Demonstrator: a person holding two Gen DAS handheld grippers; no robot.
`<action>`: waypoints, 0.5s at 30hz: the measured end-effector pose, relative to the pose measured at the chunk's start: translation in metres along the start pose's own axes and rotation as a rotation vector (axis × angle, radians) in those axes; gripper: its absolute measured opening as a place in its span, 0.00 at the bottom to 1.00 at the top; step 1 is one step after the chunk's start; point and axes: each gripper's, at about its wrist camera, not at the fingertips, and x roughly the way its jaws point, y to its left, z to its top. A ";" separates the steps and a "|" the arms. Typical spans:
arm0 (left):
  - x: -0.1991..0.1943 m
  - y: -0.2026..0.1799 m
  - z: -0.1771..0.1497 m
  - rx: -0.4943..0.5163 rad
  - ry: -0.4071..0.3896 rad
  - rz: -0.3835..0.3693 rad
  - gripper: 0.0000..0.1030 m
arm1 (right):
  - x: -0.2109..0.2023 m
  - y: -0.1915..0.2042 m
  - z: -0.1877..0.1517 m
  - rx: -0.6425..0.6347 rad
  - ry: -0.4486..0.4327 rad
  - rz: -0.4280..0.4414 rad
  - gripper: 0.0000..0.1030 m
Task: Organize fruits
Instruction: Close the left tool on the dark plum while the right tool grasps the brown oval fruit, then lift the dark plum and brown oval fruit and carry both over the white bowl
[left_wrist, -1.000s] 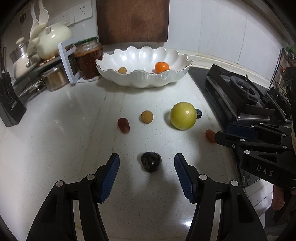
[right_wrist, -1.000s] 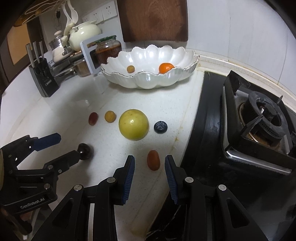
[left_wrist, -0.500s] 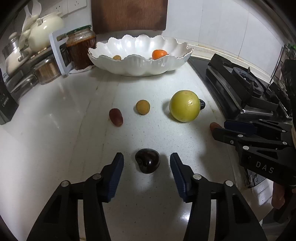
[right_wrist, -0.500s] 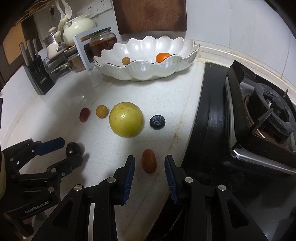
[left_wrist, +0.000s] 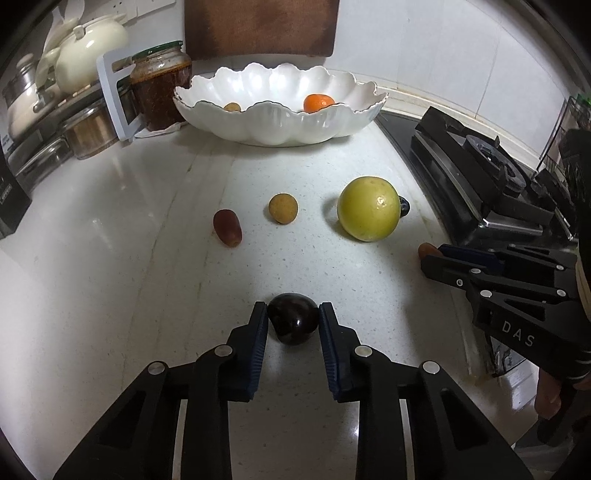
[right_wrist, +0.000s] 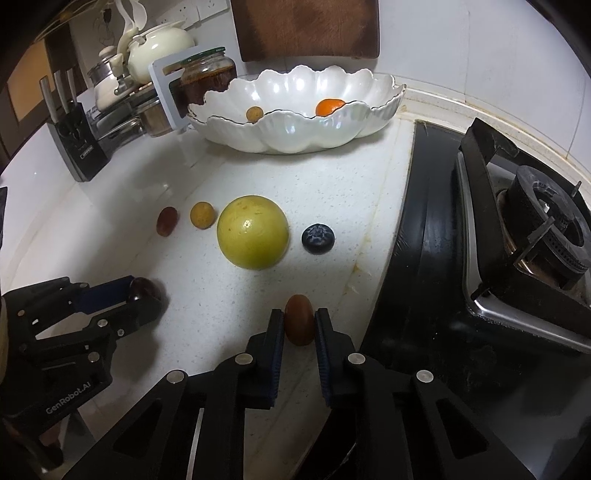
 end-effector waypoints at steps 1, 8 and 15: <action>0.000 0.001 0.000 -0.008 0.001 -0.005 0.27 | 0.000 0.000 0.000 0.003 0.000 0.005 0.17; -0.009 0.002 0.003 -0.026 -0.018 -0.019 0.27 | -0.010 0.004 0.000 -0.002 -0.022 0.020 0.17; -0.026 0.002 0.010 -0.026 -0.061 -0.021 0.27 | -0.026 0.008 0.004 0.011 -0.068 0.026 0.17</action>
